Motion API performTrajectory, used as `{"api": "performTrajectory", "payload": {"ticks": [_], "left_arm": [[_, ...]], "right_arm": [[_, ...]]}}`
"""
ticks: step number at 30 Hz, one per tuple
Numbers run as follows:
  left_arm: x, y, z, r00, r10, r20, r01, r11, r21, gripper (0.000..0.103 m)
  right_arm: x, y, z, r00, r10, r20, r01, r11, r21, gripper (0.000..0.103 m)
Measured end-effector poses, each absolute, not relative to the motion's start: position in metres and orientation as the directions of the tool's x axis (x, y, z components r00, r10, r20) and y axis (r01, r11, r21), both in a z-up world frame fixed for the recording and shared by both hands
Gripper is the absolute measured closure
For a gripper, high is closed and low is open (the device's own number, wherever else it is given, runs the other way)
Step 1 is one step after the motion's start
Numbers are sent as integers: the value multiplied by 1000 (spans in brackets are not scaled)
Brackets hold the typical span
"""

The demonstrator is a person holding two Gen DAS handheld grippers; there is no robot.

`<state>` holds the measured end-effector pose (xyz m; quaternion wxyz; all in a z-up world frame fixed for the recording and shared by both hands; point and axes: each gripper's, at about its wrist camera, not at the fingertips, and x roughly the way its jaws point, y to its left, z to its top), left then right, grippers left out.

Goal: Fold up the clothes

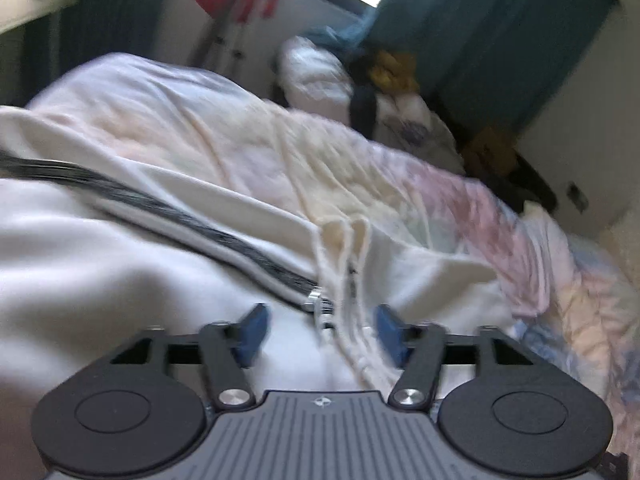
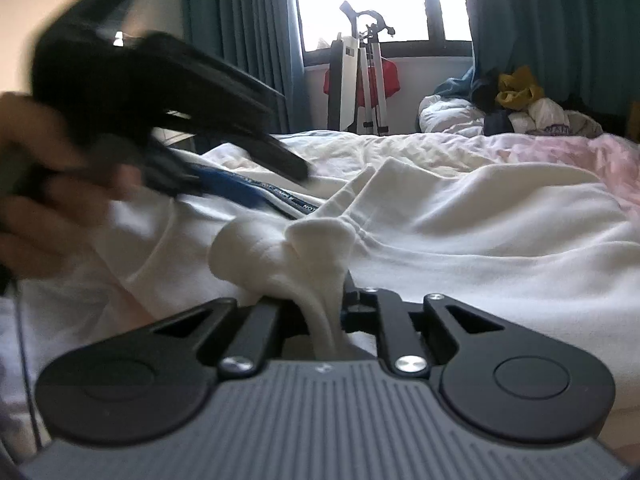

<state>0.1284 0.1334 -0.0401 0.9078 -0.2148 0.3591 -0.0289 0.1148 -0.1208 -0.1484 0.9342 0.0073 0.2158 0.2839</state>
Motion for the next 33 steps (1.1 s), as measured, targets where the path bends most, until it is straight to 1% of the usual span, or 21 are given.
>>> {"api": "performTrajectory", "payload": {"ticks": [1, 2, 3, 5, 6, 7, 8, 9, 11, 15, 19, 21, 25, 28, 31, 33], "left_arm": [[115, 141, -32, 753, -186, -632, -120, 904, -410, 26], [101, 150, -26, 761, -171, -626, -135, 902, -411, 24], [88, 160, -21, 765, -166, -622, -145, 897, -418, 23], [62, 178, -21, 787, -149, -599, -182, 871, -456, 18], [49, 187, -23, 799, -139, -585, -203, 854, -480, 16], [36, 196, -25, 810, -129, -572, -223, 835, -503, 13], [25, 204, -28, 813, -119, -570, -248, 815, -523, 13], [19, 211, -32, 802, -106, -587, -284, 798, -531, 13], [15, 222, -36, 789, -69, -611, -345, 772, -533, 13], [16, 238, -38, 784, -27, -620, -413, 724, -553, 13], [10, 253, -44, 779, -22, -627, -448, 680, -581, 13], [6, 258, -44, 787, -19, -616, -455, 657, -601, 13], [2, 266, -52, 804, -16, -594, -467, 600, -649, 12], [-3, 274, -57, 815, -19, -578, -473, 555, -685, 12], [-7, 283, -65, 828, -43, -559, -472, 486, -736, 12], [-9, 288, -70, 839, -64, -540, -461, 443, -769, 12]], "right_arm": [[114, -122, -147, 746, 532, -401, -523, 840, 143, 84], [113, -122, -146, 746, 530, -403, -520, 842, 146, 77], [112, -121, -144, 744, 531, -405, -521, 841, 146, 73], [107, -120, -140, 744, 533, -403, -525, 839, 142, 49], [104, -120, -138, 746, 535, -398, -526, 839, 141, 44], [101, -120, -136, 744, 542, -391, -532, 835, 144, 34], [98, -120, -134, 740, 554, -383, -543, 827, 147, 29], [94, -121, -131, 736, 563, -376, -551, 821, 150, 27], [88, -124, -124, 742, 563, -365, -545, 823, 162, 25], [81, -139, -105, 757, 563, -332, -524, 826, 208, 25], [74, -158, -86, 786, 553, -276, -506, 832, 227, 25], [76, -165, -82, 818, 508, -270, -467, 860, 204, 25], [95, -176, -96, 866, 384, -318, -351, 923, 158, 25], [114, -181, -117, 869, 285, -404, -262, 958, 112, 25], [130, -187, -142, 835, 249, -491, -211, 969, 132, 25], [132, -186, -150, 838, 243, -489, -204, 970, 133, 25]]}}
